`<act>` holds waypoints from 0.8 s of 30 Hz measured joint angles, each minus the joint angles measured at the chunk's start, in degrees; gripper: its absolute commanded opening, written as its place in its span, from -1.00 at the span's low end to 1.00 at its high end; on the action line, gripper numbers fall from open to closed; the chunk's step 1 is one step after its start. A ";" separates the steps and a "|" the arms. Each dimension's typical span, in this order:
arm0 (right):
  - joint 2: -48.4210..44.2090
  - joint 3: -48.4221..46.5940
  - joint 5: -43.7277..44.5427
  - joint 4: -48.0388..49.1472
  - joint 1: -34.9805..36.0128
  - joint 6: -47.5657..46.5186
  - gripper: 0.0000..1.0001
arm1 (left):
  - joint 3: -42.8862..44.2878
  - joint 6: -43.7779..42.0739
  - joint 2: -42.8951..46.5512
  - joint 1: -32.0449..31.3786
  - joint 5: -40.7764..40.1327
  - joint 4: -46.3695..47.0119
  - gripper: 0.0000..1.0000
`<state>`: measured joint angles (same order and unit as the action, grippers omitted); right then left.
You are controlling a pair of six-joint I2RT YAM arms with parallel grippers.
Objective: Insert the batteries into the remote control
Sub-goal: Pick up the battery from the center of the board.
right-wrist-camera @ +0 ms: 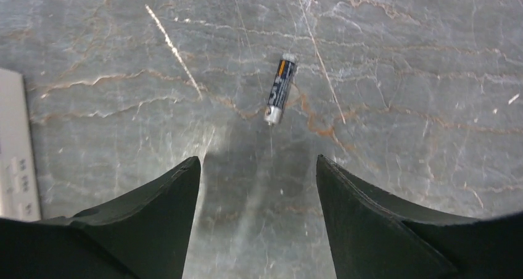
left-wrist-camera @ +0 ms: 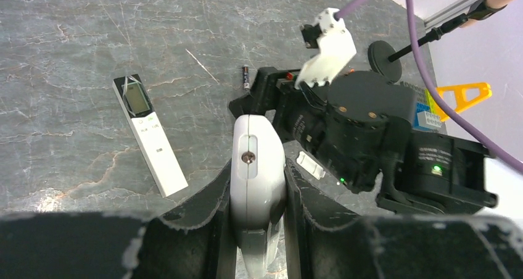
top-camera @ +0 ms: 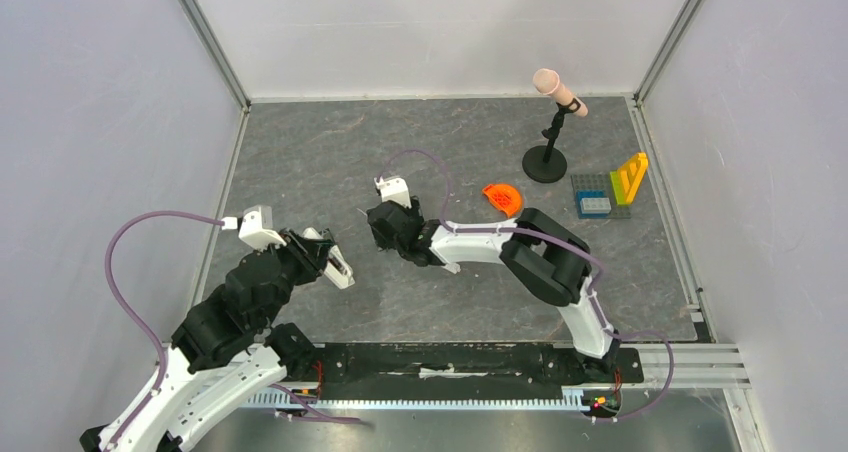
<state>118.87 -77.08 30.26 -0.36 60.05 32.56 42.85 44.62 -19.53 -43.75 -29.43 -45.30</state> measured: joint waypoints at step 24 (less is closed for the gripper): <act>8.59 -10.45 -0.83 -2.27 -5.77 0.70 -0.28 | 0.00 1.16 -1.09 0.00 -1.07 -0.66 -0.96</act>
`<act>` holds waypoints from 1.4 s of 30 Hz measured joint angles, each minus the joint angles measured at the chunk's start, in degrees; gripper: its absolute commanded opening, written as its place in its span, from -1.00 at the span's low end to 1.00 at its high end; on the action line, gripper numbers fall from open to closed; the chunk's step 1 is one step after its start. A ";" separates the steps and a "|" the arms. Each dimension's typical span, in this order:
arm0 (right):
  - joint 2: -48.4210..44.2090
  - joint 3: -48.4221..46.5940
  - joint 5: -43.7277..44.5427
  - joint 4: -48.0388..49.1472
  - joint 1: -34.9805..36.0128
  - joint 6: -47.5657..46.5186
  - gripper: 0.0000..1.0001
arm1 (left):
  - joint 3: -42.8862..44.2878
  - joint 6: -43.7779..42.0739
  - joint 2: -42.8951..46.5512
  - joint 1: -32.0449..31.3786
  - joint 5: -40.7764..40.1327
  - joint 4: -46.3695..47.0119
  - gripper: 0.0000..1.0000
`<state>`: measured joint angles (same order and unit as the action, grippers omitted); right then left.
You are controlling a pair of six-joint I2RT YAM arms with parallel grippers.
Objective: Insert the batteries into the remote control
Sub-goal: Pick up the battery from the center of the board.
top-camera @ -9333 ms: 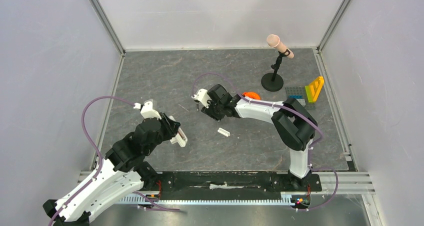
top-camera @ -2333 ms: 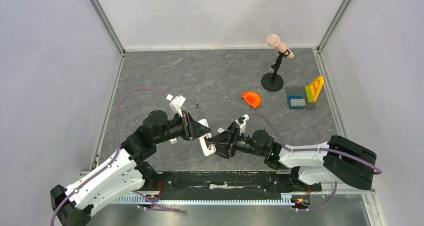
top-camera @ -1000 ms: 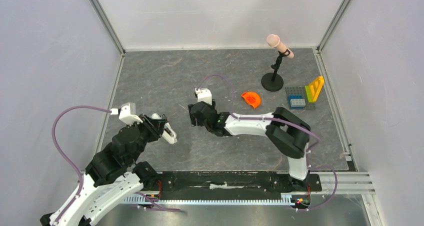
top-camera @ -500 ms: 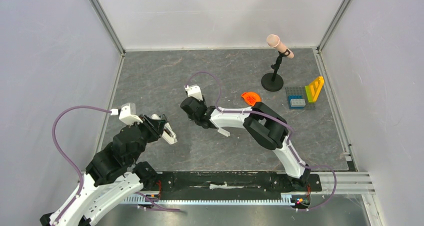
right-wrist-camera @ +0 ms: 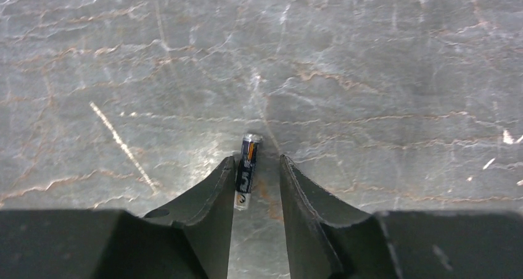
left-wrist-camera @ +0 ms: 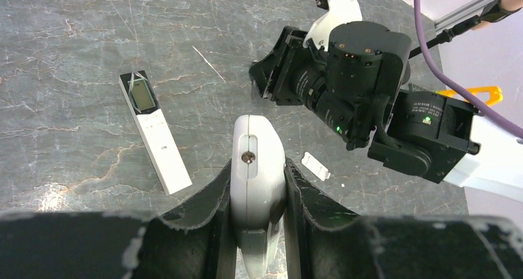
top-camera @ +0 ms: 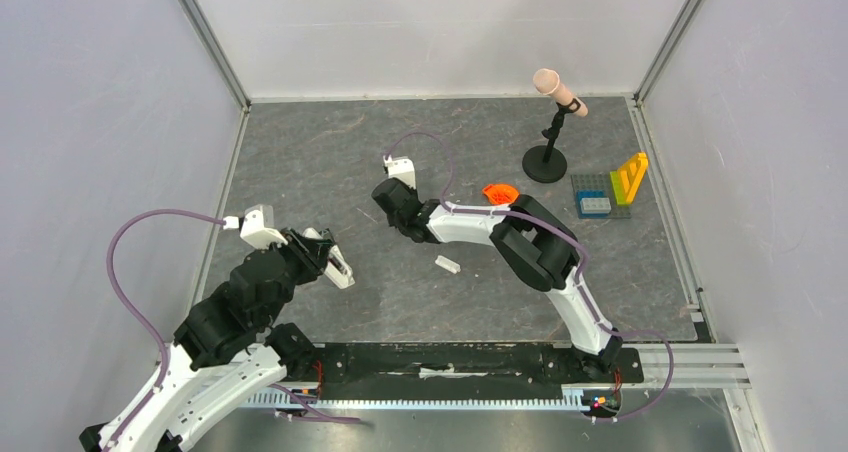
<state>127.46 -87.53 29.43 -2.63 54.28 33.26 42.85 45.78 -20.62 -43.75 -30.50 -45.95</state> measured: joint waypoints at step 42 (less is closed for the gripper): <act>-6.45 8.96 -8.02 2.08 -2.86 -4.15 -1.00 | -2.14 0.55 -4.37 0.00 5.81 3.39 -0.96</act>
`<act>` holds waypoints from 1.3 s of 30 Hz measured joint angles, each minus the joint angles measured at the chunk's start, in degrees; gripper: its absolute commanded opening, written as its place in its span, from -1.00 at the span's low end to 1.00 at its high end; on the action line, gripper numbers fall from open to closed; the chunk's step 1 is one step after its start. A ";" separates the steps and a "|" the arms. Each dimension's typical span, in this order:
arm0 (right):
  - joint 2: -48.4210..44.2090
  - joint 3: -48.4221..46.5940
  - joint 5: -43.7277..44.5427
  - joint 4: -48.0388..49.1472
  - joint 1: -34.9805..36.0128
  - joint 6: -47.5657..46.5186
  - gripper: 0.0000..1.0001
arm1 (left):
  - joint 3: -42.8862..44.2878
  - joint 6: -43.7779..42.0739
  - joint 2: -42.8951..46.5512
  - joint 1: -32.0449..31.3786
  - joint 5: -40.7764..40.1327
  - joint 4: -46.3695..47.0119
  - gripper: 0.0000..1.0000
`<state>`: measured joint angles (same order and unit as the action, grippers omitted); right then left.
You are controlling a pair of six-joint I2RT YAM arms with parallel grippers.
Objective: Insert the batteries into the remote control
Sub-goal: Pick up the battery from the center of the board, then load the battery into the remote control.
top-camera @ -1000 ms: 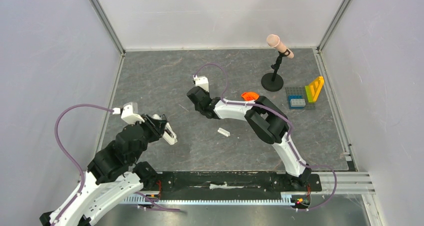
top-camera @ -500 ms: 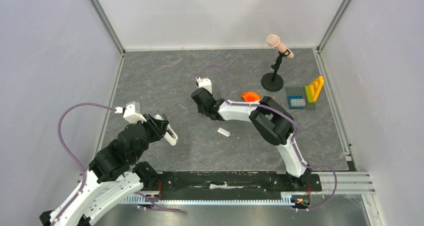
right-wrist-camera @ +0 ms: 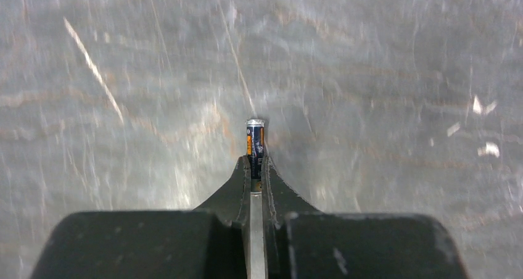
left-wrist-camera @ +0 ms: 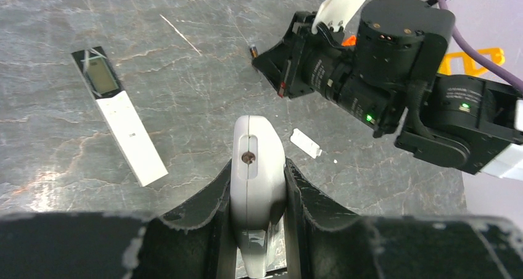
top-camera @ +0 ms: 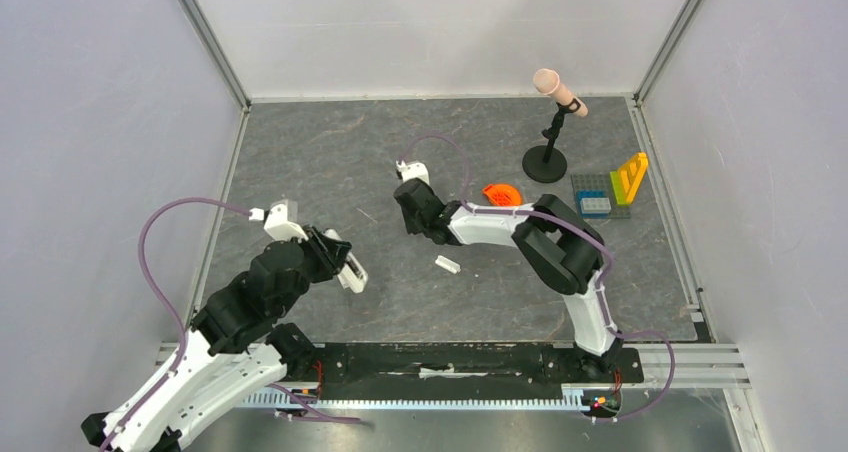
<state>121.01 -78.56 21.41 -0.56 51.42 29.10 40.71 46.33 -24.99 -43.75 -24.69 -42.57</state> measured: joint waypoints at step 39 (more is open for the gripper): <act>-76.35 33.20 -49.77 -8.90 -0.26 -16.81 -0.95 | -22.40 -2.23 -17.22 0.00 45.20 79.41 -0.96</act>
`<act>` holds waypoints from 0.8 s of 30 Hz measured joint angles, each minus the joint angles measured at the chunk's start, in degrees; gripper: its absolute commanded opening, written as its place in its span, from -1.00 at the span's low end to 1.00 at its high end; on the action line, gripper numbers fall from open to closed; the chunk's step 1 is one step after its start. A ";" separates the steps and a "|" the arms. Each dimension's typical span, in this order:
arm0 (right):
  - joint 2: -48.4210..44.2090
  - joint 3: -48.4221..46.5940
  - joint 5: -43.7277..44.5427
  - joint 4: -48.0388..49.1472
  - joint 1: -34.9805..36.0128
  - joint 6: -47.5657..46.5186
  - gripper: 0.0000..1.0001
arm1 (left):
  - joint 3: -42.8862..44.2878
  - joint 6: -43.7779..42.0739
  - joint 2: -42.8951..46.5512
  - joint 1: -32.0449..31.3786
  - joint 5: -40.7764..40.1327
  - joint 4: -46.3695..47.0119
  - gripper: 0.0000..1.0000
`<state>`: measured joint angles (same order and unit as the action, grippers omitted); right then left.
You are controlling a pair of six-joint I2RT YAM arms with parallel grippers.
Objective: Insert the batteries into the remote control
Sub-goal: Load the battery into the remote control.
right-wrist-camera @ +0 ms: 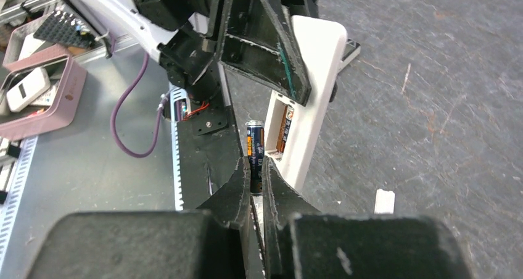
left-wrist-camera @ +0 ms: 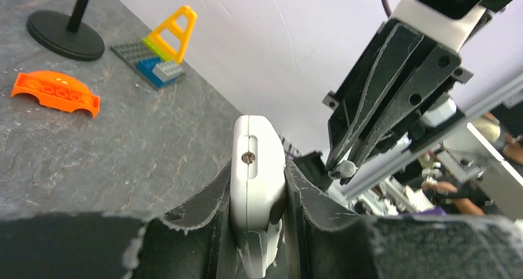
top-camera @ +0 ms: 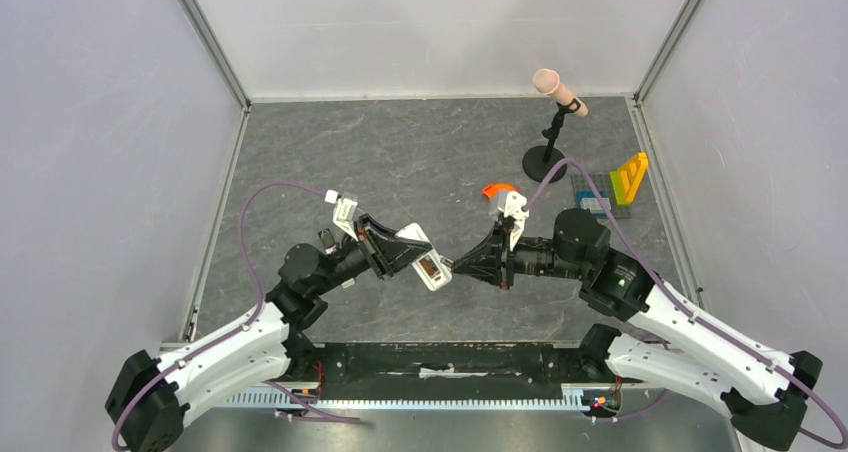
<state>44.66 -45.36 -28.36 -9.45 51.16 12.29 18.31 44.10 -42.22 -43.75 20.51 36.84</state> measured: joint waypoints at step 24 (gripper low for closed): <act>14.40 -11.96 18.43 -6.78 10.51 2.64 -0.88 | -11.85 13.94 4.81 0.02 -20.96 15.61 -0.96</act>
<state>59.07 -57.32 -9.93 -16.23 61.67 14.94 6.46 58.04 -37.41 -43.72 -0.45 52.45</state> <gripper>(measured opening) 0.060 0.335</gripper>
